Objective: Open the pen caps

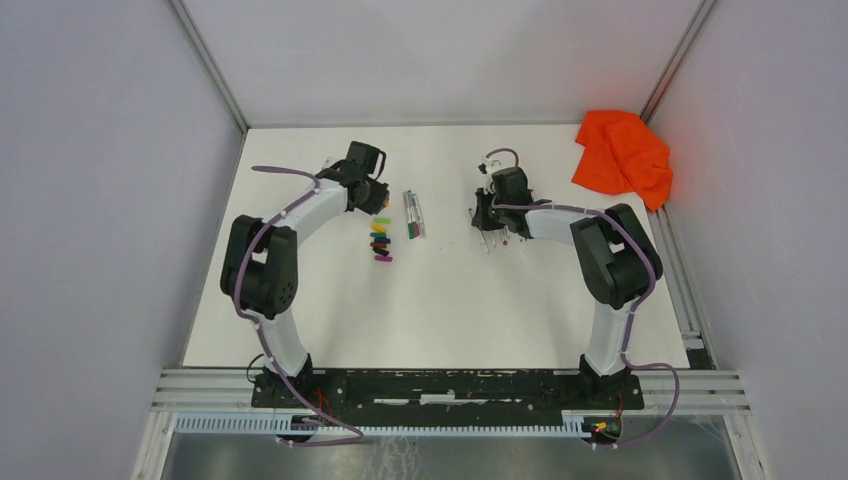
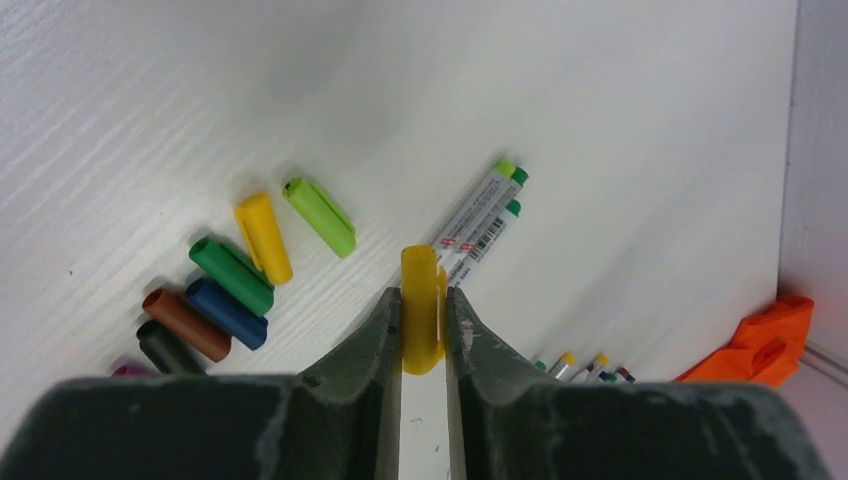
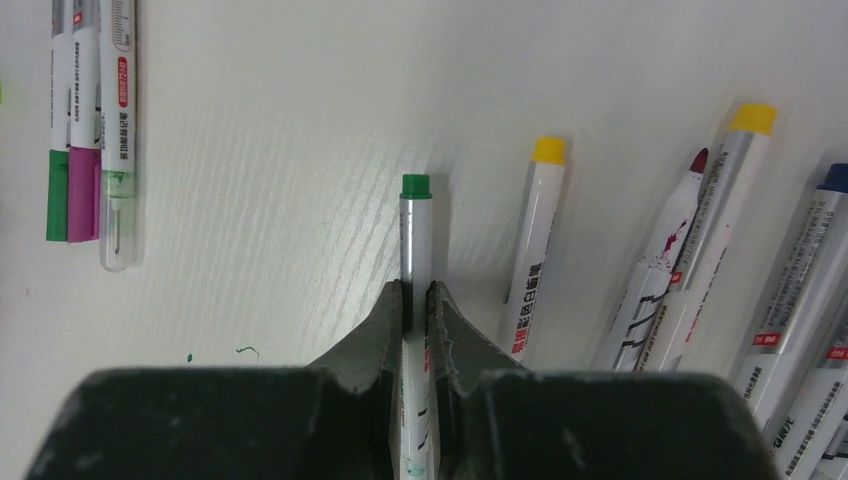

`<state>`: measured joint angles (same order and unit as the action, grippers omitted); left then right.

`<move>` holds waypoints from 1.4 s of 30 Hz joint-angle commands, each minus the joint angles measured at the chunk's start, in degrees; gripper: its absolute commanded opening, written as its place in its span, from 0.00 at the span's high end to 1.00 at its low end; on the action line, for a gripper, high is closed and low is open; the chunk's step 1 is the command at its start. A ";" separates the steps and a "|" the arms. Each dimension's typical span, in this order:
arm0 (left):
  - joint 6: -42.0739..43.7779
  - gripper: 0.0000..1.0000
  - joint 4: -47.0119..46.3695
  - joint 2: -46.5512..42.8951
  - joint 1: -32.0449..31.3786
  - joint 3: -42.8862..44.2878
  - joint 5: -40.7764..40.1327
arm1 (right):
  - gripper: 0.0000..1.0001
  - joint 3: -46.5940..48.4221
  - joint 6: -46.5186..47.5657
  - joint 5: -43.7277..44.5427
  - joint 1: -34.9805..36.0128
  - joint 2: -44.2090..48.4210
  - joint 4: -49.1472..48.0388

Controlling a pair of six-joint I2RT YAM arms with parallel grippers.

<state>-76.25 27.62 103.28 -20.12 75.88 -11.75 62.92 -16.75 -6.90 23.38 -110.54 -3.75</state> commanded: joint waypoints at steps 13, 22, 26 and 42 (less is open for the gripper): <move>-5.75 0.98 2.69 11.81 2.84 6.75 6.75 | 1.00 0.50 1.29 3.70 -1.16 -1.17 1.29; -6.01 0.98 4.06 13.62 3.36 8.04 5.97 | 1.00 0.25 1.24 3.25 -1.50 -1.18 1.11; -5.98 0.98 4.88 14.51 3.45 8.58 5.74 | 0.97 0.13 1.18 3.16 -1.65 -1.24 1.27; -6.24 0.75 2.65 18.06 3.97 6.28 11.45 | 0.79 -0.62 1.69 5.64 -2.28 -0.87 2.38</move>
<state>-80.27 30.70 118.54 -16.29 83.29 -2.24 62.92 -16.36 -4.62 21.58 -110.54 -3.92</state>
